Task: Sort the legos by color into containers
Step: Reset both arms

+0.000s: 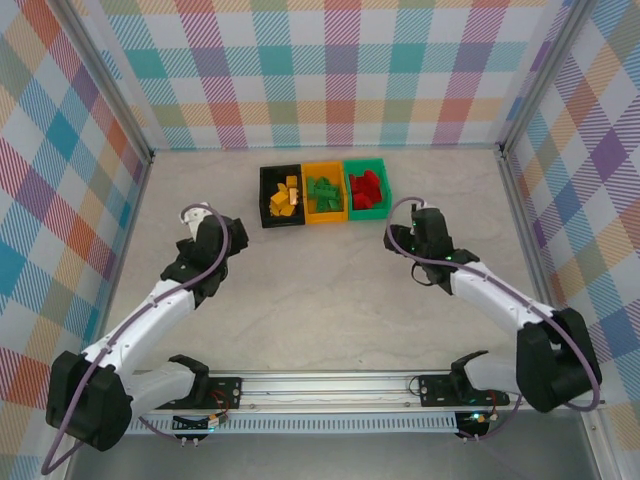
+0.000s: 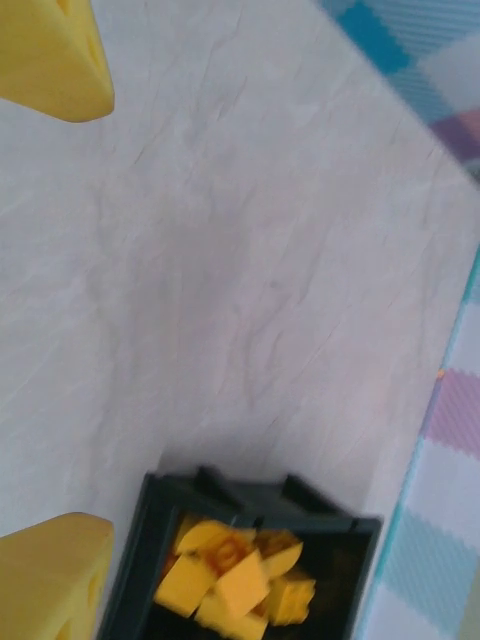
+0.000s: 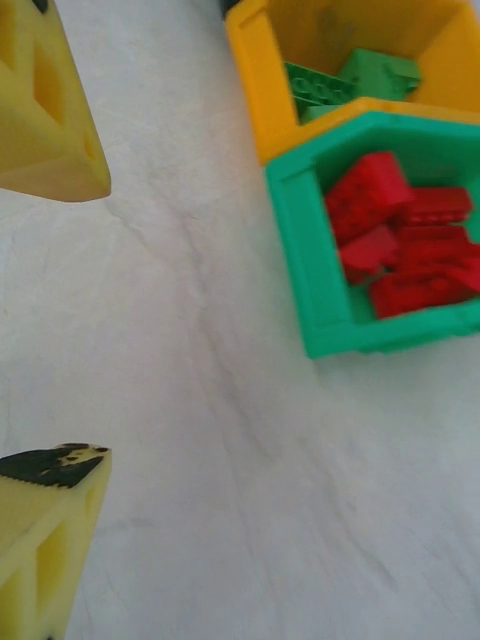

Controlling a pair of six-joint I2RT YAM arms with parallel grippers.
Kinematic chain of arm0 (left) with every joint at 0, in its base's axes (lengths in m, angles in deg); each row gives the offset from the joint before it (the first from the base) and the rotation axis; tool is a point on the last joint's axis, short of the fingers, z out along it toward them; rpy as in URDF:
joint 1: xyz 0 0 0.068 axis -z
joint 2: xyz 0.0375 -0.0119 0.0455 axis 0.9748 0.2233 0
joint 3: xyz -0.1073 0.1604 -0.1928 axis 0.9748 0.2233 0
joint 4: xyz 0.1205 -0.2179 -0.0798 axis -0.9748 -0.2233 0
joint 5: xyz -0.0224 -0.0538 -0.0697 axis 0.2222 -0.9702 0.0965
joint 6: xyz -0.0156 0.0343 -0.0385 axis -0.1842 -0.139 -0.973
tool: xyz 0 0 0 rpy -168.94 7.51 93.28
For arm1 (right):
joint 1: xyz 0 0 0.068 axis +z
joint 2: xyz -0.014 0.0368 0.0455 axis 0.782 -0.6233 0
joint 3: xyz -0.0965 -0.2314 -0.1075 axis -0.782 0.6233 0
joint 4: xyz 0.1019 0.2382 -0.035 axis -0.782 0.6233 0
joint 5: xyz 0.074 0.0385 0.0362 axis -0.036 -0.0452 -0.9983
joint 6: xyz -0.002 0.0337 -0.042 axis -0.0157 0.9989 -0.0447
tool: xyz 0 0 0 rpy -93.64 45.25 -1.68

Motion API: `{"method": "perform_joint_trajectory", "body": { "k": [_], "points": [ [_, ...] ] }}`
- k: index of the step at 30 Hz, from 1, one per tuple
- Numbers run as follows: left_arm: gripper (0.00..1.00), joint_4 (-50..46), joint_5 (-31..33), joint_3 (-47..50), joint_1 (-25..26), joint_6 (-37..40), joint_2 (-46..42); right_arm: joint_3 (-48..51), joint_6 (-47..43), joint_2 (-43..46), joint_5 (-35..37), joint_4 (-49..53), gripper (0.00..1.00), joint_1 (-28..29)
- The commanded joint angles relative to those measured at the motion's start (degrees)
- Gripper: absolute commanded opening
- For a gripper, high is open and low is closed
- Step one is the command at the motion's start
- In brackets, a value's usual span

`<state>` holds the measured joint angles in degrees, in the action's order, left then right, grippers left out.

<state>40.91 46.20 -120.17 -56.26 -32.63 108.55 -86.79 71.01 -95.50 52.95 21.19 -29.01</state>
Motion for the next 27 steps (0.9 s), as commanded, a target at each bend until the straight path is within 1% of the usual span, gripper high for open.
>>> {"method": "perform_joint_trajectory", "body": {
  "k": [1, 2, 3, 4, 5, 6, 9, 11, 12, 13, 15, 16, 17, 18, 19, 20, 21, 23, 24, 25, 27],
  "points": [
    [1.00, 6.91, 9.74, 4.04, -1.02, 2.50, -1.87, -0.06, -6.15, 2.85, 10.17, -0.48, 0.69, -1.06],
    [1.00, 10.62, 11.22, 6.00, -1.26, 3.82, -1.97, 0.58, -7.24, 2.69, 13.84, -1.87, 0.78, -1.25],
    [1.00, 14.12, 11.20, 8.35, -1.64, 6.29, -1.89, 1.18, -8.70, 2.16, 17.82, -3.46, 0.83, -1.41],
    [1.00, 20.14, 10.23, 11.29, -2.06, 9.73, -1.39, 2.24, -10.22, 1.24, 21.71, -5.51, 0.89, -1.72],
    [1.00, 26.09, 9.50, 13.63, -2.24, 12.93, -0.65, 3.47, -11.44, 0.01, 25.09, -8.02, 0.97, -2.39],
    [1.00, 30.44, 9.51, 15.80, -2.38, 15.09, 0.18, 4.54, -12.86, -1.01, 26.38, -10.15, 0.99, -3.19],
    [1.00, 42.73, 9.63, 20.82, -3.10, 19.01, 3.83, 9.97, -20.02, -3.15, 25.55, -21.26, 0.99, -5.82],
    [1.00, 48.53, 6.77, 22.64, -4.57, 19.10, 6.87, 16.50, -25.68, -4.22, 22.05, -36.84, 0.99, -6.87],
    [1.00, 49.73, 5.29, 22.85, -5.14, 19.03, 8.12, 18.49, -27.12, -4.60, 20.41, -42.13, 0.99, -7.71],
    [1.00, 51.71, 3.57, 23.11, -5.77, 19.15, 10.09, 19.60, -27.43, -5.14, 18.42, -44.89, 0.99, -9.11],
    [1.00, 57.10, 0.89, 23.53, -6.41, 21.33, 14.32, 19.59, -24.37, -6.98, 16.58, -46.04, 0.99, -12.33],
    [1.00, 58.26, 0.66, 22.83, -6.51, 23.08, 15.87, 19.57, -21.99, -7.71, 15.11, -46.49, 0.99, -13.72],
    [1.00, 58.15, -1.12, 22.33, -6.66, 24.39, 16.52, 20.30, -21.01, -8.77, 12.02, -49.16, 0.99, -15.02],
    [1.00, 60.65, -2.23, 22.86, -6.77, 25.97, 17.65, 20.38, -21.05, -10.20, 9.48, -50.42, 0.99, -15.79],
    [1.00, 65.49, -3.49, 23.74, -6.89, 27.30, 19.42, 19.82, -21.94, -12.11, 7.90, -52.01, 0.99, -16.20],
    [1.00, 69.22, -4.27, 24.35, -7.20, 27.74, 21.53, 18.27, -22.91, -12.44, 4.54, -48.73, 0.99, -16.19],
    [1.00, 69.92, -4.46, 23.91, -7.66, 27.42, 23.15, 17.51, -24.16, -13.18, 2.12, -48.41, 0.99, -16.20],
    [1.00, 66.92, -5.53, 20.96, -8.62, 27.04, 25.93, 16.11, -23.92, -13.53, -0.74, -45.73, 0.99, -17.09],
    [1.00, 62.95, -7.26, 19.54, -9.10, 26.50, 25.19, 15.90, -23.86, -13.85, -2.40, -45.56, 0.99, -17.71],
    [1.00, 60.47, -9.40, 18.51, -9.83, 26.25, 25.25, 15.56, -23.77, -14.00, -5.70, -44.91, 0.99, -18.83],
    [1.00, 58.75, -10.73, 17.24, -10.18, 26.44, 25.78, 16.01, -23.31, -15.59, -12.62, -46.56, 0.99, -21.32]
  ]
}}
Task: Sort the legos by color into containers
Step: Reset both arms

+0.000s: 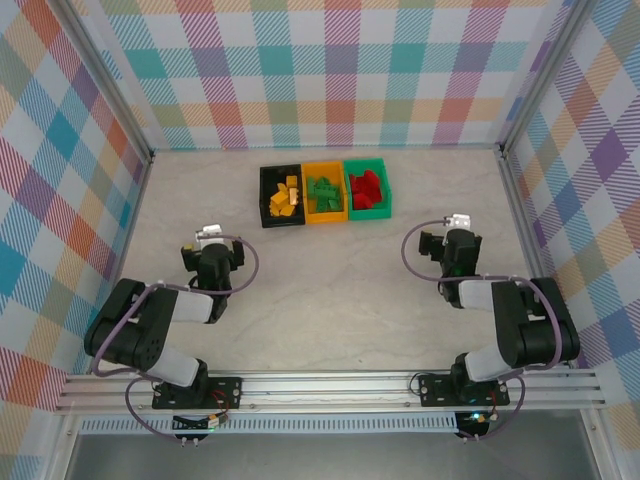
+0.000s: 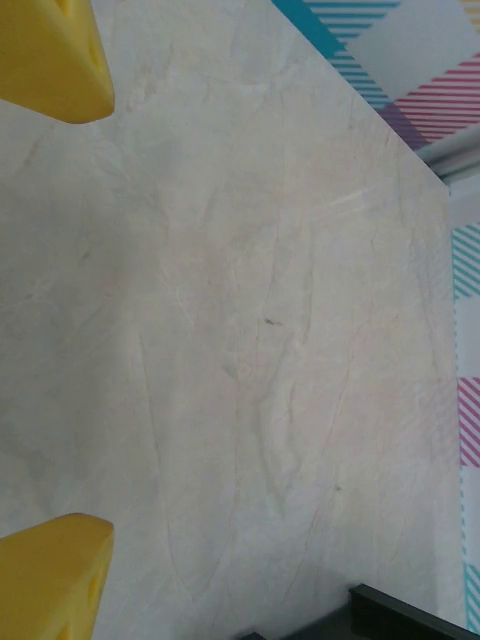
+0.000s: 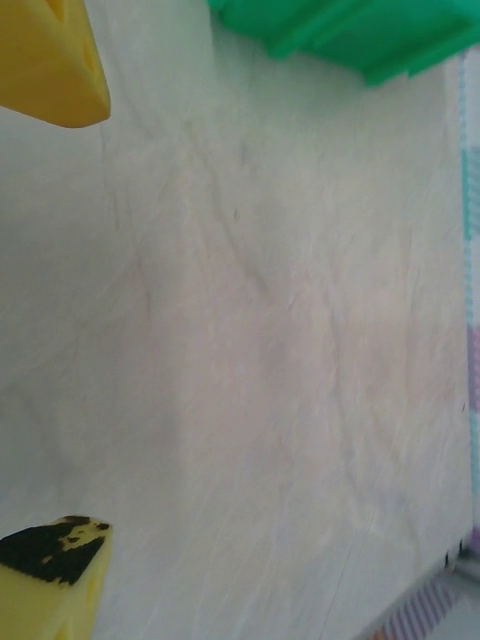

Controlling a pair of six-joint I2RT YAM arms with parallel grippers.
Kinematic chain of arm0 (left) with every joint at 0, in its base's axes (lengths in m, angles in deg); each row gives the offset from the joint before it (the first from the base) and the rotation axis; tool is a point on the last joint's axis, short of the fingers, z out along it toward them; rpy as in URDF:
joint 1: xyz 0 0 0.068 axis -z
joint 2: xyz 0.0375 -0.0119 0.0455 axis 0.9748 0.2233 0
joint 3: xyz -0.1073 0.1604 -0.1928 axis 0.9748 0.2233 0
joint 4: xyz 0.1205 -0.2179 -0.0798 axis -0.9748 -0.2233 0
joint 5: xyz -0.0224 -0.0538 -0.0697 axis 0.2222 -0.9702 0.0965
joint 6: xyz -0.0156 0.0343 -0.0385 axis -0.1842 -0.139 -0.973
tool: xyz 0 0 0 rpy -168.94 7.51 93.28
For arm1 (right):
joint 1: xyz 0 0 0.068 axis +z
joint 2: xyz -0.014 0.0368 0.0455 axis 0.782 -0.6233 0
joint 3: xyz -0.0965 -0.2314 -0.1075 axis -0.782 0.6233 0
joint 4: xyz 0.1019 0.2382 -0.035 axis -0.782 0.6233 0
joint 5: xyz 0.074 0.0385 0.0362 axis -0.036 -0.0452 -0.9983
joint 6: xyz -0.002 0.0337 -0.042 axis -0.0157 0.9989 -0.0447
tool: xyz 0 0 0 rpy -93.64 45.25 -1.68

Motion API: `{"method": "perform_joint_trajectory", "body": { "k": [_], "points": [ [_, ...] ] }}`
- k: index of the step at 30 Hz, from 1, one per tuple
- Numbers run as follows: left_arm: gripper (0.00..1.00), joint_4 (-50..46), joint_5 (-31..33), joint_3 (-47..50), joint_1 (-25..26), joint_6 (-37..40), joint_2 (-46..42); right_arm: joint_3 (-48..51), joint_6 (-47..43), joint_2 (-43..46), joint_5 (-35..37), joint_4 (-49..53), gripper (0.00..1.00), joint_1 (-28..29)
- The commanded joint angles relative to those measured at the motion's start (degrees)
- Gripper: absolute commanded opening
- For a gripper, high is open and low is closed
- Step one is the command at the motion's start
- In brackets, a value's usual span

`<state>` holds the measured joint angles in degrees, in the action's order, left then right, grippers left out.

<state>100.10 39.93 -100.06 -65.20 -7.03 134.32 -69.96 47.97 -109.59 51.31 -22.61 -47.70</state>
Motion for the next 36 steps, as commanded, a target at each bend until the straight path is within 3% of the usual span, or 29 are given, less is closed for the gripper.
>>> {"method": "perform_joint_trajectory", "body": {
  "k": [1, 6, 8, 11, 14, 17, 21, 36],
  "points": [
    [1.00, -0.65, -4.83, -3.02, -1.35, 0.81, -0.04, 0.09, -0.46, -2.58, -13.37, -5.74, 0.99, -3.29],
    [1.00, -5.47, -8.51, -5.78, -2.21, 0.99, 0.81, -0.06, -0.76, -2.10, -13.40, -4.53, 0.99, -3.31],
    [1.00, -11.45, -16.67, -9.10, -5.27, 0.22, 1.62, 0.02, -0.79, -2.13, -13.40, -4.69, 0.99, -3.31],
    [1.00, -10.12, -25.56, -8.14, -7.11, 1.37, 1.24, 0.36, -0.99, -2.22, -13.37, -5.48, 0.99, -3.29],
    [1.00, 4.32, -25.10, -1.88, -8.37, -0.32, 3.70, 0.45, -0.99, -2.16, -13.25, -5.54, 0.99, -3.13],
    [1.00, 3.87, -23.12, -1.34, -8.98, -1.70, 2.89, 0.47, -1.08, -2.14, -13.13, -5.64, 0.99, -2.98],
    [1.00, 0.25, -26.22, -3.11, -9.00, -0.68, 3.07, 0.50, -1.09, -2.15, -13.12, -5.55, 0.99, -2.99],
    [1.00, 0.42, -26.10, -3.13, -8.98, -0.66, 3.04, 0.04, -0.91, -2.24, -14.01, -4.84, 0.99, -3.30]
  ]
}}
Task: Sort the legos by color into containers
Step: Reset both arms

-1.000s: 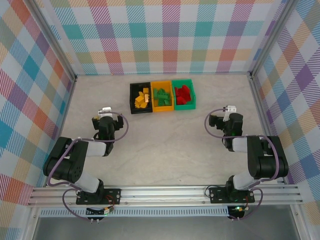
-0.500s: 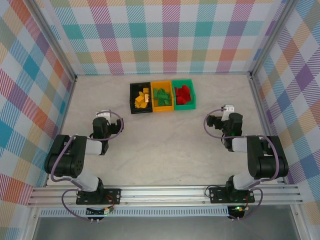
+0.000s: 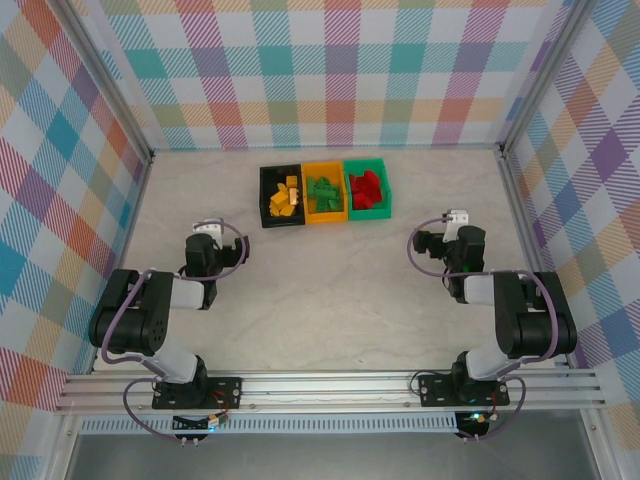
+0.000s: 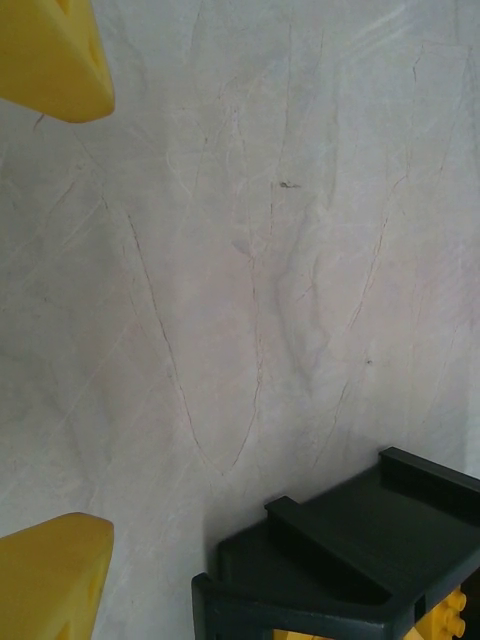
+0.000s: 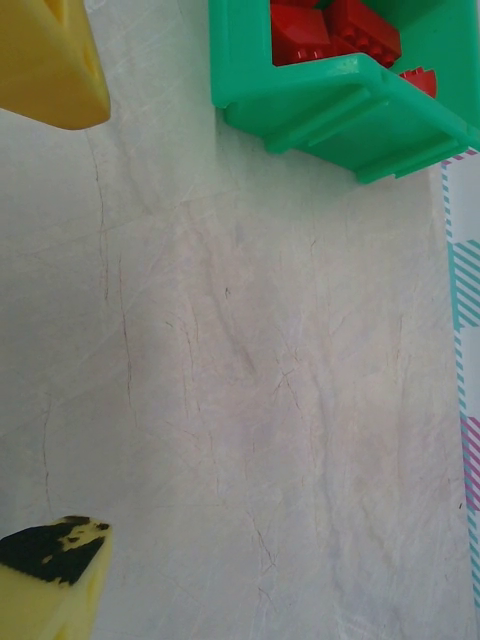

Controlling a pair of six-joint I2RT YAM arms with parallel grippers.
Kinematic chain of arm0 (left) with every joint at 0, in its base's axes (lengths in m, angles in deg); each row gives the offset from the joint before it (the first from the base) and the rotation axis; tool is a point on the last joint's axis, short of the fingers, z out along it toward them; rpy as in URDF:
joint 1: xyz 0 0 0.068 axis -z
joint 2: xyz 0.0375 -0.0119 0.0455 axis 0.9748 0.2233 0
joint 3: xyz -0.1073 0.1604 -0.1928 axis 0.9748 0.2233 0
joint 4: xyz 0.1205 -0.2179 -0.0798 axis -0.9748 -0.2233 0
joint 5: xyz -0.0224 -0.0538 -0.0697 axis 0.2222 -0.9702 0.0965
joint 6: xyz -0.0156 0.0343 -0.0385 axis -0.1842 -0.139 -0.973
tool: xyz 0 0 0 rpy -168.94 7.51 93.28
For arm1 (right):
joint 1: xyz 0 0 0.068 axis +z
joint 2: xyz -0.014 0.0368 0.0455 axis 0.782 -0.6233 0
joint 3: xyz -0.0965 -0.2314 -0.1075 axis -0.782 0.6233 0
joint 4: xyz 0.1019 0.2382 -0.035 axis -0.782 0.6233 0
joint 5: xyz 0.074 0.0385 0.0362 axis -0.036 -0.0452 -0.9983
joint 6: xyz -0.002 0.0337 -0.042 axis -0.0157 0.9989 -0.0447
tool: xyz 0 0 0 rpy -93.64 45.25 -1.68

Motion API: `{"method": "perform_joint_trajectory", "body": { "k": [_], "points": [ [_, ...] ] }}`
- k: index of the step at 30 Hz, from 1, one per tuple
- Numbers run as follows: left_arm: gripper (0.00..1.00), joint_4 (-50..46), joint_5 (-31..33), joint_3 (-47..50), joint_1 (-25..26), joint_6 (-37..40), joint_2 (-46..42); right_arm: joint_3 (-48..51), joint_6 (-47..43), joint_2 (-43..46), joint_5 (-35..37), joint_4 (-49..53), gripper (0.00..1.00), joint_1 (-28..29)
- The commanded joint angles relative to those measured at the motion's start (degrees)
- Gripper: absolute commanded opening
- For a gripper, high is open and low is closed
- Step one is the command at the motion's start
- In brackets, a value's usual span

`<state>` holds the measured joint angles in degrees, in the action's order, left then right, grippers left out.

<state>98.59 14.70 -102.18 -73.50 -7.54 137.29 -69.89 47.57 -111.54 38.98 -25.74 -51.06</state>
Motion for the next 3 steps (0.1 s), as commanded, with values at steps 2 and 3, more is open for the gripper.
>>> {"method": "perform_joint_trajectory", "body": {
  "k": [2, 3],
  "points": [
    [1.00, 1.93, -0.82, -1.01, -0.67, -0.19, 0.09, 0.00, -0.60, -0.25, -1.60, -1.79, 0.99, 0.08],
    [1.00, 1.93, -0.92, -1.01, -0.63, -0.12, 0.09, 0.03, -0.56, -0.22, -1.59, -1.76, 0.99, -0.01]
  ]
}}
